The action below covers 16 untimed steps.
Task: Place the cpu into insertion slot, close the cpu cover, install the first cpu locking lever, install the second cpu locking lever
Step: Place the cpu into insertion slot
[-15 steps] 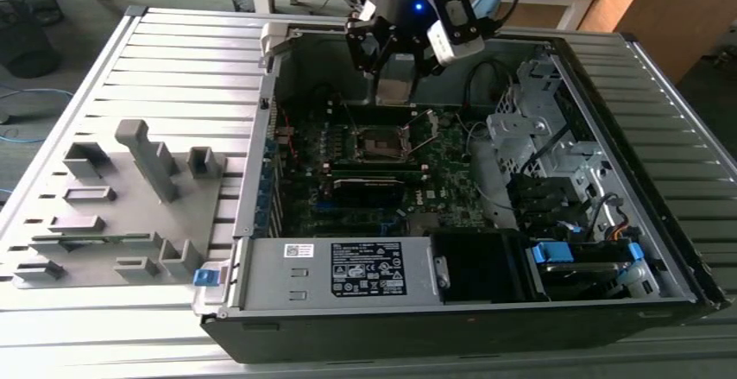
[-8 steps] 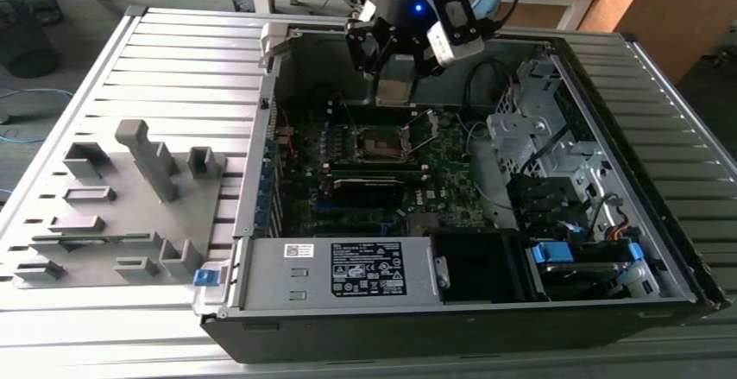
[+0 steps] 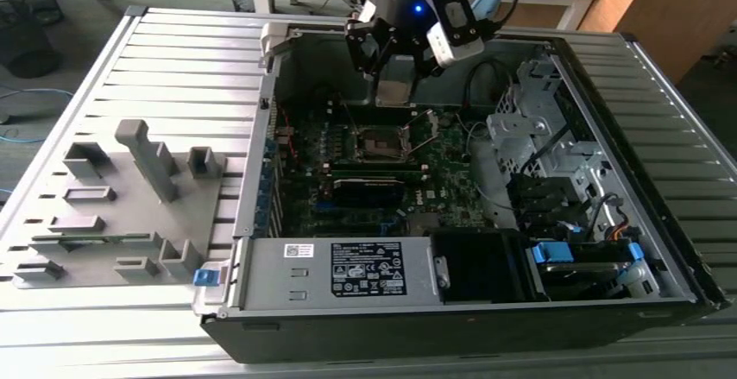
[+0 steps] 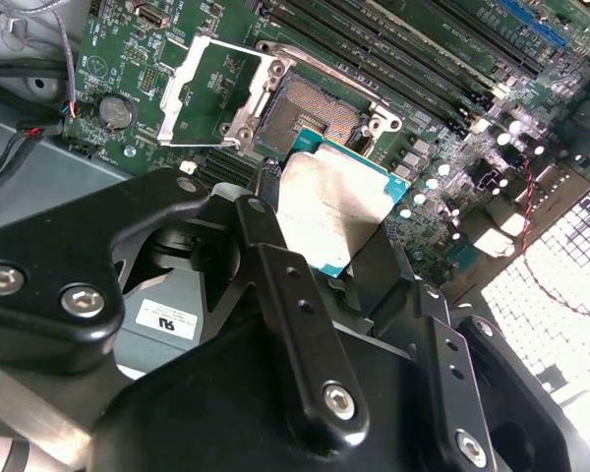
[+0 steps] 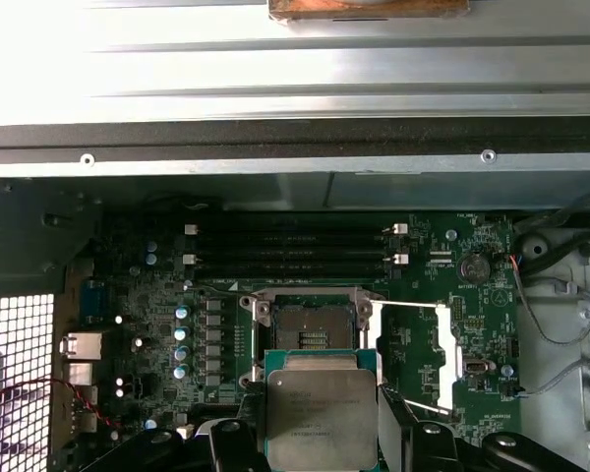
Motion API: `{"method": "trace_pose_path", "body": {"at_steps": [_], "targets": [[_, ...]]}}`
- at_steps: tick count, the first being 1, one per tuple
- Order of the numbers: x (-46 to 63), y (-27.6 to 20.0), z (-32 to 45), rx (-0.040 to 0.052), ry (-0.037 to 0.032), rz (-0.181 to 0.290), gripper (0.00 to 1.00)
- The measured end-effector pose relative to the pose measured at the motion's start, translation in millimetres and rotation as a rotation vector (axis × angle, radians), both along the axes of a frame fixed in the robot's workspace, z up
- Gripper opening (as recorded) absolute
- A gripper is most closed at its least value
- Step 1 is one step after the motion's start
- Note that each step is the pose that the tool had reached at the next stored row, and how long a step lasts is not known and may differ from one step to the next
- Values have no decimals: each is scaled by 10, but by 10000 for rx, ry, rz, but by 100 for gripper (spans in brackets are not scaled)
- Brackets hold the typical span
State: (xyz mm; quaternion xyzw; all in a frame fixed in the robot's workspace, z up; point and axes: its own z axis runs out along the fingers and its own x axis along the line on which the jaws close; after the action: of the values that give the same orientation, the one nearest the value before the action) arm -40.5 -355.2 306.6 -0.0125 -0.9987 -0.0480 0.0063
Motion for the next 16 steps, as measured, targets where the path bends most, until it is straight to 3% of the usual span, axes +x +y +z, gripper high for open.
{"method": "trace_pose_path", "body": {"at_steps": [16], "targets": [[0,0,-63,1,-2,0,54]]}}
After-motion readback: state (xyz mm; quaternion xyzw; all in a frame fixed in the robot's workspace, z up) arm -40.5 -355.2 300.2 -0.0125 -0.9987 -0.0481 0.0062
